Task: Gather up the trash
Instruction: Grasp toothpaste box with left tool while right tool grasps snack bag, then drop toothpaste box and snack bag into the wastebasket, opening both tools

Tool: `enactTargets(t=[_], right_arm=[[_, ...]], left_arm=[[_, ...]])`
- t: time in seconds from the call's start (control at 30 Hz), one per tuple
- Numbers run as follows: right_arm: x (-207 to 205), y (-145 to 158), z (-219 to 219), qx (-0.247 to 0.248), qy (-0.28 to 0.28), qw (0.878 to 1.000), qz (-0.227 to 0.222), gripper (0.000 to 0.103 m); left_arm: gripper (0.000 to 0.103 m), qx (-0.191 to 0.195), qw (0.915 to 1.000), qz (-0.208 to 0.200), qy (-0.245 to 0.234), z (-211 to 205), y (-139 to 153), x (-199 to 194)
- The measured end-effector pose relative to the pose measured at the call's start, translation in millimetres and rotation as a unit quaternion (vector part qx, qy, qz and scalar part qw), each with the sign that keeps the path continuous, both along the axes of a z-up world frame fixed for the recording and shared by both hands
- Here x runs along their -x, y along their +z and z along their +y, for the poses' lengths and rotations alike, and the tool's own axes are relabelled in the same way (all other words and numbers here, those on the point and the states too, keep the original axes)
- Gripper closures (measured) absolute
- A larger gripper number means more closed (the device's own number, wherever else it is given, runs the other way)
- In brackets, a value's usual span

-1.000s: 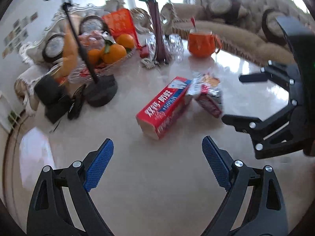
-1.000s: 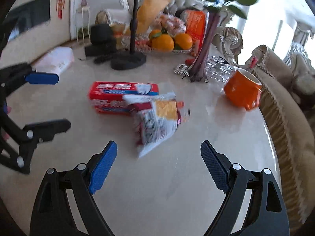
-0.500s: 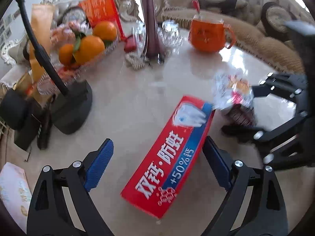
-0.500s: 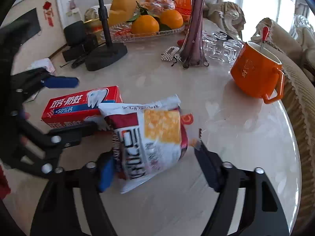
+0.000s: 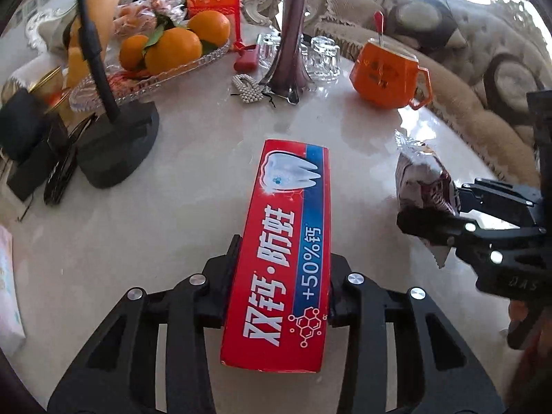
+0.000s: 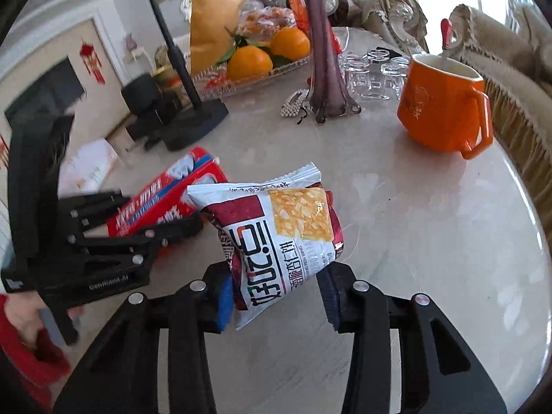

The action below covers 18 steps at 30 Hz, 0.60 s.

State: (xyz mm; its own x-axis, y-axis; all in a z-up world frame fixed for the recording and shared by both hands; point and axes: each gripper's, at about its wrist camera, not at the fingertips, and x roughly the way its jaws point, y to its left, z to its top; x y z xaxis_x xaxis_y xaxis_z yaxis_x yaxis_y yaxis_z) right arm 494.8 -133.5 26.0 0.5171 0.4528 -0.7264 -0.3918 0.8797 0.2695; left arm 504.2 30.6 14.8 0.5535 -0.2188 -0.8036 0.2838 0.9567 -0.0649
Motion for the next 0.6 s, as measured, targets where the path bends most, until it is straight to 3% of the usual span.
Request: enactTargets(t=[0.1, 0.23, 0.33, 0.47, 0.6], right_arm=[[3, 5, -3, -0.026, 0.005, 1.000, -0.002, 0.064], [28, 27, -9, -0.072, 0.007, 0.997, -0.028, 0.064], [87, 47, -13, -0.123, 0.034, 0.990, -0.058, 0.064], [204, 59, -20, -0.118, 0.079, 0.986, -0.086, 0.064], [305, 73, -47, -0.123, 0.099, 0.983, -0.092, 0.064]], left_arm=[[0.064, 0.028, 0.9995, -0.006, 0.012, 8, 6, 11], [0.064, 0.066, 0.9971, -0.037, 0.010, 19, 37, 63], [0.064, 0.065, 0.9957, -0.067, -0.003, 21, 66, 127], [0.064, 0.042, 0.9955, -0.083, -0.017, 14, 87, 232], [0.064, 0.074, 0.9936, -0.082, -0.021, 5, 88, 350]])
